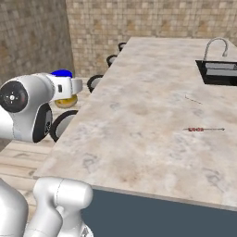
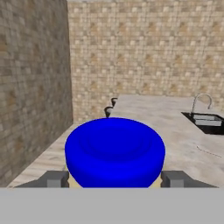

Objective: Move the mayonnaise and shaker from the cabinet to the dining counter.

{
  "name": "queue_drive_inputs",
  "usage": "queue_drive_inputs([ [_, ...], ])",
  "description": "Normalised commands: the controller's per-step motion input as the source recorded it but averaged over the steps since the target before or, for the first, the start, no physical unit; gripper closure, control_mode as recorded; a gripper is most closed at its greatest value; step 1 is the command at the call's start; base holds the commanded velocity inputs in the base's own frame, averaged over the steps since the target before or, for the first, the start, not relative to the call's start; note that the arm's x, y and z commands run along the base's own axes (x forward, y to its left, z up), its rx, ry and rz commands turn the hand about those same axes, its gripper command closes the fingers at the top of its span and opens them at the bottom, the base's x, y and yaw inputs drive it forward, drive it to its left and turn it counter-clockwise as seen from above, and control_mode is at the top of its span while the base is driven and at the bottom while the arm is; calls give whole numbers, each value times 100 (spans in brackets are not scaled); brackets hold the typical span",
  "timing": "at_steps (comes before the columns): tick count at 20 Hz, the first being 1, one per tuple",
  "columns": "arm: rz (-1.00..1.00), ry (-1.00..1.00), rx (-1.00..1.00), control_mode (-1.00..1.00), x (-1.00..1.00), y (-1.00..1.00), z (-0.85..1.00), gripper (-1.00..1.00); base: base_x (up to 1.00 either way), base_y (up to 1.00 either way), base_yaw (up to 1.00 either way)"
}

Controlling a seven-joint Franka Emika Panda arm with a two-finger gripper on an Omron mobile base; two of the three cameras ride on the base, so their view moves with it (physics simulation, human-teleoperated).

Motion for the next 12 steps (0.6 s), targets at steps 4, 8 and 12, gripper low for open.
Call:
queue_drive_inputs([
  [4,0,0,0,100,0,0,0,100,24,0,1],
  [8,0,0,0,100,0,0,0,100,18,0,0],
  [12,1,0,0,-100,29,0,-13,100,0,0,0],
])
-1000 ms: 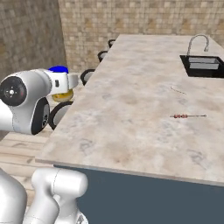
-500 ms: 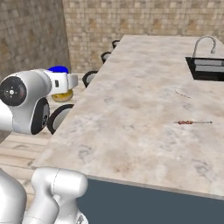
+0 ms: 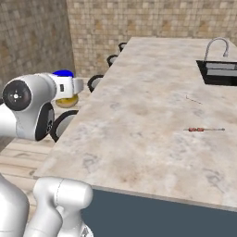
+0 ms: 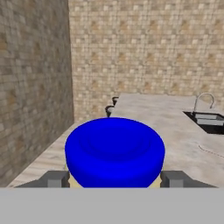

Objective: Move the mayonnaise and shaker from the cabinet to the dining counter.

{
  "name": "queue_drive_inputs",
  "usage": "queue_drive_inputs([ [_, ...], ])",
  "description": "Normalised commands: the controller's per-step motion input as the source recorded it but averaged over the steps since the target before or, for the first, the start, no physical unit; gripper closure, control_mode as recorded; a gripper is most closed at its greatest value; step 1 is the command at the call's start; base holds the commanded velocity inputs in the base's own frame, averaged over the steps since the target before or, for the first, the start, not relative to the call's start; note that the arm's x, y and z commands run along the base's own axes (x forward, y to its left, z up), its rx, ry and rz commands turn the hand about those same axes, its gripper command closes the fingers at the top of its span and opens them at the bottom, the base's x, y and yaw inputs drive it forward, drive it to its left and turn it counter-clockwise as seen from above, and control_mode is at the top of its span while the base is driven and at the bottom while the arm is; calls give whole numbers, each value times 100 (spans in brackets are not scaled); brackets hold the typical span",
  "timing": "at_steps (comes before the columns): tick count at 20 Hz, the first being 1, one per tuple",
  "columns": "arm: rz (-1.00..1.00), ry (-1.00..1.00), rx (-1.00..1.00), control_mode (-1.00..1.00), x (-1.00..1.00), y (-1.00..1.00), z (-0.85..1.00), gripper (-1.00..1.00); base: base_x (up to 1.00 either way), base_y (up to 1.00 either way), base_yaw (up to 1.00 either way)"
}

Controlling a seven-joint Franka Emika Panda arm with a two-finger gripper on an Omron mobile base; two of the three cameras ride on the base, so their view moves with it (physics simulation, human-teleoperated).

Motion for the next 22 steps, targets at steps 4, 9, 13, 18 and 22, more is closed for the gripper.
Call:
queue_drive_inputs([
  [4,4,0,0,-100,38,0,-32,100,0,0,0],
  [9,3,2,0,-100,40,0,-45,100,0,0,0],
  [13,0,7,-3,-100,48,-14,-42,100,0,0,0],
  [18,0,11,-9,-100,50,-43,-50,100,0,0,0],
  [22,0,7,-2,-100,45,-46,-59,100,0,0,0],
])
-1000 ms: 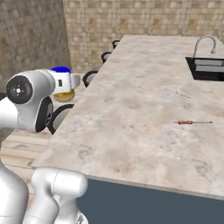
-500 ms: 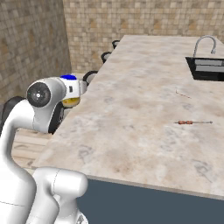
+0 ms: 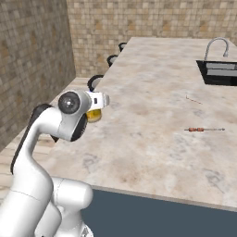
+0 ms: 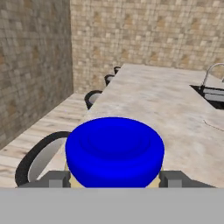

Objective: Move the mayonnaise and shaker from the cabinet to the dining counter.

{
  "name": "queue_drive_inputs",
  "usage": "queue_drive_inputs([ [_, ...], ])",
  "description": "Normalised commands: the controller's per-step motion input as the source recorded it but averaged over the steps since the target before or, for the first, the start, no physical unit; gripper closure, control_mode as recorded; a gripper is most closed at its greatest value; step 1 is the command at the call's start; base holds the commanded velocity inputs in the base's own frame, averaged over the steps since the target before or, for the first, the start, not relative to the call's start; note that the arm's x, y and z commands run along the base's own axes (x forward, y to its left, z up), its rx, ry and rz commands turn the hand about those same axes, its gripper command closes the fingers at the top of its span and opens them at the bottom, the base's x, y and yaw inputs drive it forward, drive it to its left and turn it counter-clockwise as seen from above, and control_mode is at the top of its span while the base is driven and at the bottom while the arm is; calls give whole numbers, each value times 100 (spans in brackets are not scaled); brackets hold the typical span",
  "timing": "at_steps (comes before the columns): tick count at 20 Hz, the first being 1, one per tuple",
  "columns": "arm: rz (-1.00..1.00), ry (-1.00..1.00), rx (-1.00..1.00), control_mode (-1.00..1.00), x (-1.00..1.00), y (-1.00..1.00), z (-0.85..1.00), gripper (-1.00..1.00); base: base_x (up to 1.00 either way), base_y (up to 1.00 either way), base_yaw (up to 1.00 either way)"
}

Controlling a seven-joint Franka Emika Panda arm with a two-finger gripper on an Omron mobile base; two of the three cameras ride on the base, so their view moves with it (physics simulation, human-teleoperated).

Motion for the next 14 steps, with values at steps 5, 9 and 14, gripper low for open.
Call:
queue_drive_inputs([
  [5,1,0,0,-100,33,-44,-62,100,0,0,0],
  [9,2,0,0,-100,26,-38,-59,100,0,0,0],
  [14,4,0,0,-100,16,-47,-46,100,0,0,0],
])
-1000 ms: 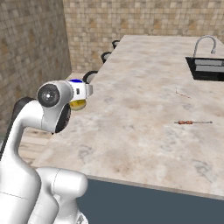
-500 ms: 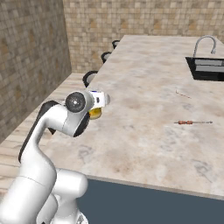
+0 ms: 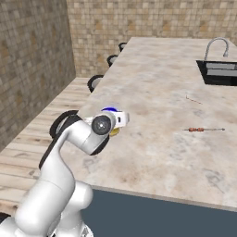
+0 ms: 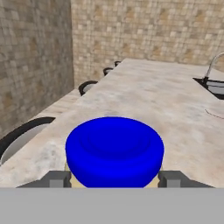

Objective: Move the mayonnaise and shaker from the cabinet to the dining counter.

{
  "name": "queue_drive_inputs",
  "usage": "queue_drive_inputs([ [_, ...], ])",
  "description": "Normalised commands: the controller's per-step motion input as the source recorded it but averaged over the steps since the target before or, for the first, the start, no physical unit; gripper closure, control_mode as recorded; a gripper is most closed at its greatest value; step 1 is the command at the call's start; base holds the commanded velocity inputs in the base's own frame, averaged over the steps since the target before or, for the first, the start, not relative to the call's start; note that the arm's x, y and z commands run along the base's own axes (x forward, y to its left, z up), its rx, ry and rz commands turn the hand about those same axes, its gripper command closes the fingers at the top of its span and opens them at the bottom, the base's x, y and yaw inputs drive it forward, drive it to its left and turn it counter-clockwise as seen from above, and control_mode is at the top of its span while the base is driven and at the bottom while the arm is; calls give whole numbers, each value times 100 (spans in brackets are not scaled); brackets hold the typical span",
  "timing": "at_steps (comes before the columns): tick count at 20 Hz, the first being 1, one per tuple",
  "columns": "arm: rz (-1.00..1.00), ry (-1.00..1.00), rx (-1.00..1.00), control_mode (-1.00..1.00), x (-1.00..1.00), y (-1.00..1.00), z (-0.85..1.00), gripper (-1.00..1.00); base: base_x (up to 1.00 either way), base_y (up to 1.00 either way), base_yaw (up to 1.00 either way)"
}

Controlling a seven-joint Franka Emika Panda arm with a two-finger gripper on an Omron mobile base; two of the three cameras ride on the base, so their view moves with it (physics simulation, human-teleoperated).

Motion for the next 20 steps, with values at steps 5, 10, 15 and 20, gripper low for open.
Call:
queue_drive_inputs([
  [5,8,0,0,-100,0,-43,-44,100,0,0,0],
  [10,8,0,0,-100,0,-31,-38,100,0,0,0],
  [15,2,0,0,-100,0,-20,-32,100,0,0,0],
  [20,0,0,0,-100,0,-15,-32,100,0,0,0],
])
